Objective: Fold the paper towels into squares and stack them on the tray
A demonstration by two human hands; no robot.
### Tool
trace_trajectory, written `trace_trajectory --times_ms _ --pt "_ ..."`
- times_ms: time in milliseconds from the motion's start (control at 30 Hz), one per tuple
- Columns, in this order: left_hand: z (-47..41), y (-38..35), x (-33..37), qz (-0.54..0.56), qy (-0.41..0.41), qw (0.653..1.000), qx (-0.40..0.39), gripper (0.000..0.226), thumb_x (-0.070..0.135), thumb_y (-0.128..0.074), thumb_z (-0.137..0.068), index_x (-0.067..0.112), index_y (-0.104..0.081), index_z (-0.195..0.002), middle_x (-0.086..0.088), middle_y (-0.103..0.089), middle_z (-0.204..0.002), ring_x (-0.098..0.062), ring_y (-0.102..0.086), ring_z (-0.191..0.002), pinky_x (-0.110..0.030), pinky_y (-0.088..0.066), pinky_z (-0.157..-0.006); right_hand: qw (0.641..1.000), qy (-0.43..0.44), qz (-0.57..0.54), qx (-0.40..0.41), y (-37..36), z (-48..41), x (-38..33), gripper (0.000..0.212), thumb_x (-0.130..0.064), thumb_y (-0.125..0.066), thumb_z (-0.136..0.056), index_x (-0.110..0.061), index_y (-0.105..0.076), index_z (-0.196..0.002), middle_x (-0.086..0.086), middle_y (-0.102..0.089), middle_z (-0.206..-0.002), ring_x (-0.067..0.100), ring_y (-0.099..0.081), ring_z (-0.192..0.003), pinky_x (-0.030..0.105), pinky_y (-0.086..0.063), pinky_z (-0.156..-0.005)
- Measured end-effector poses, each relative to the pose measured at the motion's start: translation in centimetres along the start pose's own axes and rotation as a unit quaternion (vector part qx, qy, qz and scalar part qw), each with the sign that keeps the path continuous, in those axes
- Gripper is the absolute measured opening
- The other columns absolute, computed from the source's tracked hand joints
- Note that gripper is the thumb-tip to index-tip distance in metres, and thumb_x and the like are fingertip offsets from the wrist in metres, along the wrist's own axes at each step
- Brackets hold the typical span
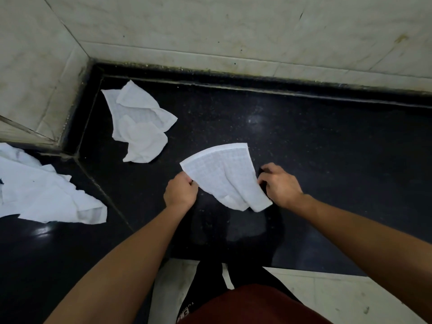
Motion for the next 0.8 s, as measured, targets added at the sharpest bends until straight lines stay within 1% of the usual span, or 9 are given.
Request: trace_trajectory --times_ms 67,133,200,267,333,400,500,700,800 --pt "1.0 -0.7 2.3 0.003 -0.061 0.998 0.012 0.013 0.023 -0.053 -0.088 0.018 -0.052 -0.101 -0.003 -0.063 -0.077 -0.024 -0.061 -0.073 -0.039 -0.053 -0.067 0.999 -0.025 -0.014 0.034 0.7 0.8 0.8 0.027 -0.010 -0.050 -0.091 -0.020 -0.066 -0.110 0.000 -0.046 -0.134 0.023 -0.048 -0.119 0.037 -0.050 -0.079" --pt "2.3 -2.0 4.3 -0.009 -0.102 0.995 -0.005 0.025 0.031 -0.052 -0.091 0.021 -0.047 -0.113 -0.003 -0.063 -0.075 -0.024 -0.062 -0.073 -0.039 -0.053 -0.068 0.994 -0.042 -0.056 0.079 1.4 1.7 0.6 0.021 -0.022 -0.050 -0.094 -0.021 -0.064 -0.110 -0.002 -0.052 -0.122 0.021 -0.056 -0.107 0.034 -0.049 -0.074" --pt "3.2 -3.8 4.8 -0.016 -0.095 0.994 -0.042 0.034 0.042 -0.054 -0.090 0.023 -0.044 -0.116 -0.003 -0.064 -0.079 -0.024 -0.062 -0.077 -0.038 -0.050 -0.070 0.992 -0.093 -0.070 0.041 0.4 2.4 0.7 0.029 -0.042 -0.051 -0.094 -0.023 -0.058 -0.114 -0.002 -0.055 -0.114 0.022 -0.060 -0.098 0.034 -0.049 -0.075" --pt "4.0 -5.4 4.3 -0.011 -0.070 0.995 -0.072 0.034 0.037 -0.060 -0.087 0.025 -0.046 -0.114 -0.002 -0.063 -0.081 -0.022 -0.061 -0.078 -0.034 -0.047 -0.067 0.986 -0.153 -0.051 -0.041 -1.6 3.4 1.3 0.047 -0.054 -0.055 -0.088 -0.021 -0.050 -0.121 0.002 -0.061 -0.111 0.026 -0.062 -0.097 0.037 -0.049 -0.078" --pt "4.5 -6.2 3.7 0.009 -0.057 0.995 -0.081 0.026 0.018 -0.061 -0.084 0.021 -0.055 -0.109 -0.005 -0.064 -0.087 -0.022 -0.061 -0.079 -0.034 -0.052 -0.067 0.977 -0.185 -0.074 -0.078 -3.3 4.4 1.5 0.048 -0.049 -0.062 -0.085 -0.020 -0.048 -0.121 0.005 -0.065 -0.109 0.029 -0.063 -0.099 0.037 -0.049 -0.080" --pt "4.7 -6.4 3.7 0.019 -0.069 0.994 -0.082 0.028 0.002 -0.056 -0.082 0.015 -0.062 -0.106 -0.007 -0.065 -0.091 -0.022 -0.061 -0.080 -0.035 -0.055 -0.073 0.969 -0.196 -0.130 -0.074 -4.3 5.0 1.5 0.037 -0.039 -0.065 -0.083 -0.023 -0.052 -0.113 0.002 -0.067 -0.104 0.026 -0.063 -0.097 0.036 -0.051 -0.081" --pt "4.9 -5.5 3.9 -0.021 -0.128 0.988 -0.080 0.031 -0.005 -0.053 -0.082 0.009 -0.063 -0.108 -0.003 -0.059 -0.087 -0.018 -0.056 -0.078 -0.031 -0.052 -0.075 0.956 -0.221 -0.185 -0.044 -3.9 5.3 2.5 0.022 -0.031 -0.065 -0.080 -0.025 -0.060 -0.102 -0.002 -0.067 -0.096 0.022 -0.063 -0.092 0.034 -0.052 -0.076" --pt "6.3 -4.5 1.2 -0.195 -0.211 0.953 -0.091 0.026 0.006 -0.047 -0.086 0.015 -0.060 -0.106 -0.002 -0.058 -0.108 -0.021 -0.050 -0.100 -0.032 -0.043 -0.075 0.966 -0.199 -0.139 -0.090 -3.4 4.9 2.8 0.014 -0.026 -0.066 -0.079 -0.019 -0.067 -0.091 0.002 -0.068 -0.091 0.022 -0.062 -0.082 0.030 -0.049 -0.068" --pt "8.2 -4.4 2.6 -0.229 -0.287 0.929 -0.042 0.028 0.029 -0.045 -0.084 0.015 -0.066 -0.096 0.000 -0.059 -0.099 -0.023 -0.051 -0.094 -0.033 -0.043 -0.072 0.965 -0.198 -0.139 -0.104 -3.6 5.2 2.9 0.011 -0.029 -0.066 -0.080 -0.018 -0.066 -0.080 0.000 -0.066 -0.081 0.020 -0.062 -0.076 0.029 -0.047 -0.064"
Point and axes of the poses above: each hand's wrist, its own z-axis away from the middle knuckle, its own y-axis out of the back of the hand, x = y × z, the point moved 10 cm from there along -z, towards the middle knuckle
